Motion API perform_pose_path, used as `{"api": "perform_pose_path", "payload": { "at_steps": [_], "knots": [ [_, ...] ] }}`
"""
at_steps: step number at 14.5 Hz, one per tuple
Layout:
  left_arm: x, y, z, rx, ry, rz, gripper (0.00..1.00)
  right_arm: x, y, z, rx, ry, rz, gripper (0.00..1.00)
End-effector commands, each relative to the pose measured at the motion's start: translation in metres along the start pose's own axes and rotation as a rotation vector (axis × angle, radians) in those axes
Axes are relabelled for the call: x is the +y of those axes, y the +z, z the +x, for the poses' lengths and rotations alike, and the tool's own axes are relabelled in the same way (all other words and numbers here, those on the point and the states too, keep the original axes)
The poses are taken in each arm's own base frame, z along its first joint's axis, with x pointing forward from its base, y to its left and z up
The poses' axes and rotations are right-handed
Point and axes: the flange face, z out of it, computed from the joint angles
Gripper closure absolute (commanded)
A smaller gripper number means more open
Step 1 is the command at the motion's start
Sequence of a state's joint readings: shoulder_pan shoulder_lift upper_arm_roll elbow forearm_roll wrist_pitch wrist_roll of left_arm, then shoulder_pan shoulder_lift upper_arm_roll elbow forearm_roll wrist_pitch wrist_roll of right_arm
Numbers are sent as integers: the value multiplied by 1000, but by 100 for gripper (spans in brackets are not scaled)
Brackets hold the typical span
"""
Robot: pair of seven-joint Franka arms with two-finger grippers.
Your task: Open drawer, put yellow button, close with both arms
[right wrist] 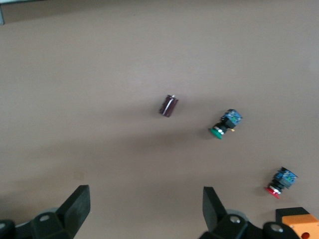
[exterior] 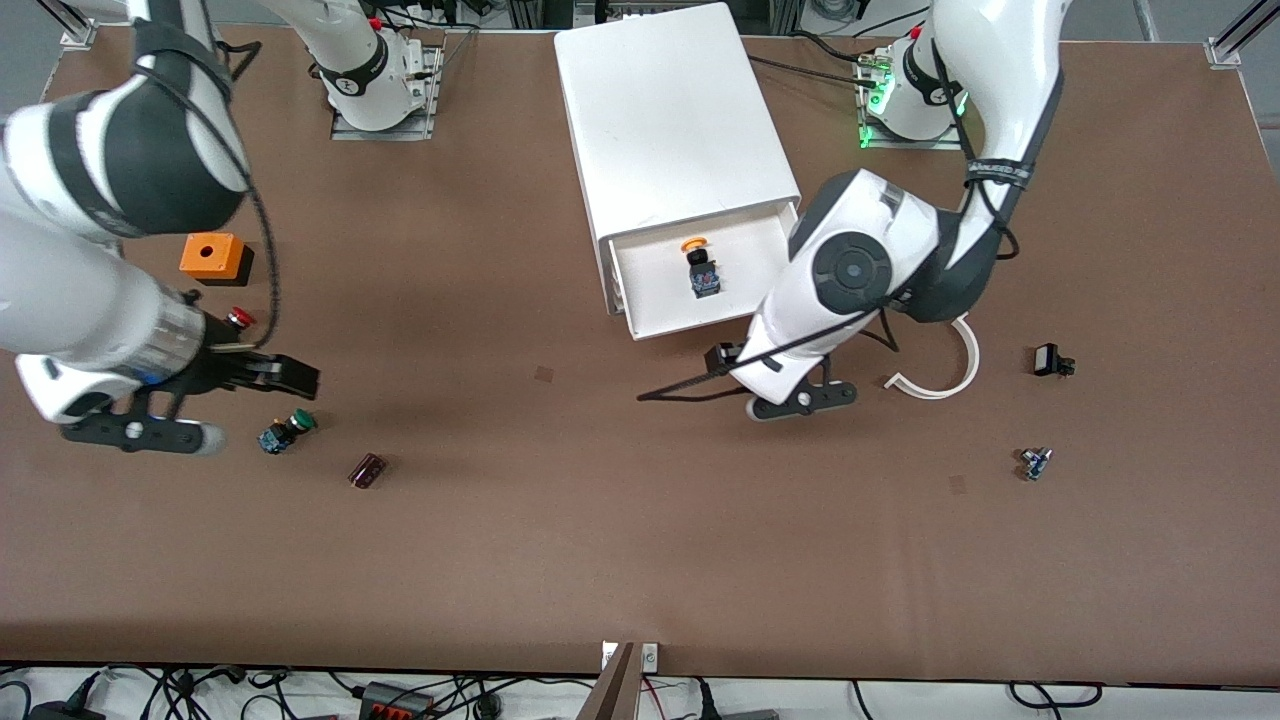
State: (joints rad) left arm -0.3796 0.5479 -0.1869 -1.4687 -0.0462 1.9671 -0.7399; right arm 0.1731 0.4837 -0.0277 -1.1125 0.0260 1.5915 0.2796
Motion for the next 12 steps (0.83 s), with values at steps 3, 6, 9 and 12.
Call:
{"api": "perform_pose_path", "payload": {
  "at_steps": [3,6,9,12],
  "knots": [
    [3,5,-41,-13,11,33,0,76,-42,-10,26,2,16,0],
    [5,6,-75,-40,40,46,0,126,-58,-20,19,-69,6,0],
    [14,14,-107,-69,83,56,0,158,-62,-38,6,-108,-1,0],
    [26,26,-136,-102,131,75,0,162,-62,-52,5,-107,-4,0]
  ]
}}
